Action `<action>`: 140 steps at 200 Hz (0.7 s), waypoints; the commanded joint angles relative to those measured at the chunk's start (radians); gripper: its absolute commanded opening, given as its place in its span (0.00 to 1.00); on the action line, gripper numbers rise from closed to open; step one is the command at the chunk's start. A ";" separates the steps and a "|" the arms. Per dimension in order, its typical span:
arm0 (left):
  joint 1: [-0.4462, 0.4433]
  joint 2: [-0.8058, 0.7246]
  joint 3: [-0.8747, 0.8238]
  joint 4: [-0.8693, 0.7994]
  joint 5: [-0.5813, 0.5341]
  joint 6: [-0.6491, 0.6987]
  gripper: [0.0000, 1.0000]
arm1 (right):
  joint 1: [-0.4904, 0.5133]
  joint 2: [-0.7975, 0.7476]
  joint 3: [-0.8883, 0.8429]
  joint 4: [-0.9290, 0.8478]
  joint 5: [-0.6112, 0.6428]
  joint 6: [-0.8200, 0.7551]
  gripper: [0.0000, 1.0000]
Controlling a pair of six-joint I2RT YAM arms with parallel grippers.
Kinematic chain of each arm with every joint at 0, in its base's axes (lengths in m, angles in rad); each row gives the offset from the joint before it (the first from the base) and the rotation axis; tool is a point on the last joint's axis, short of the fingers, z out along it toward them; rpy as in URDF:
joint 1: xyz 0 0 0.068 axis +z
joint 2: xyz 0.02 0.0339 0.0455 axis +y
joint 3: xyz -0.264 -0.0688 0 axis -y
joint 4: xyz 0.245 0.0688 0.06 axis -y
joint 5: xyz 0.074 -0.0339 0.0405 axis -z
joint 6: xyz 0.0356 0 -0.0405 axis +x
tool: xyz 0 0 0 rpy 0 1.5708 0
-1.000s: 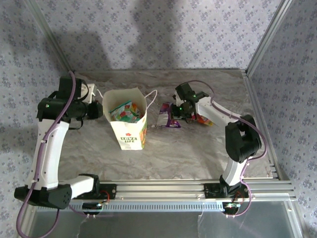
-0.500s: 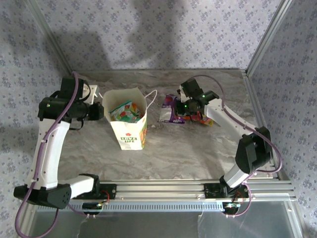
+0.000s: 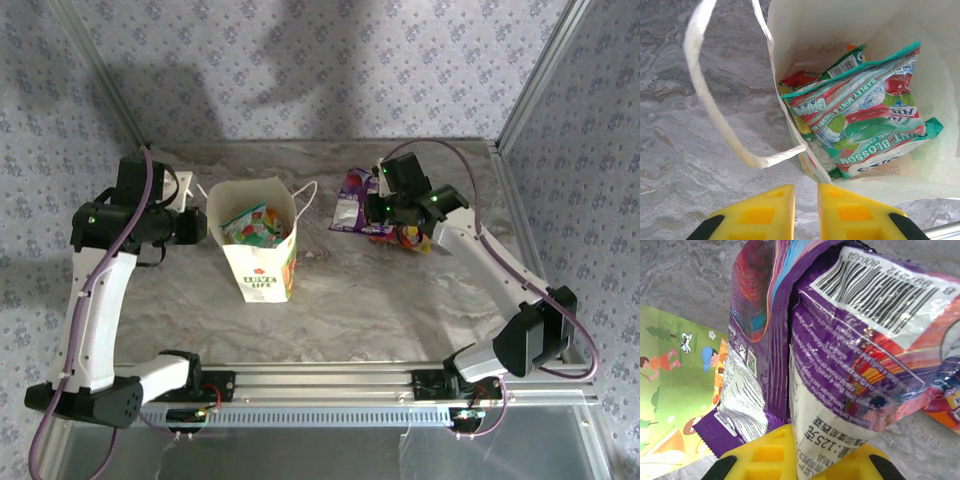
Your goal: Place the snacks into the paper bag
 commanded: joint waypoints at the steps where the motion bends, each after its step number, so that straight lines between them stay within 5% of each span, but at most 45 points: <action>1: -0.003 -0.018 0.001 0.001 -0.011 -0.002 0.19 | 0.000 -0.047 0.046 0.007 0.044 -0.031 0.10; 140: -0.003 -0.054 -0.030 0.065 -0.026 -0.013 0.19 | 0.016 -0.167 0.120 0.091 0.125 -0.167 0.10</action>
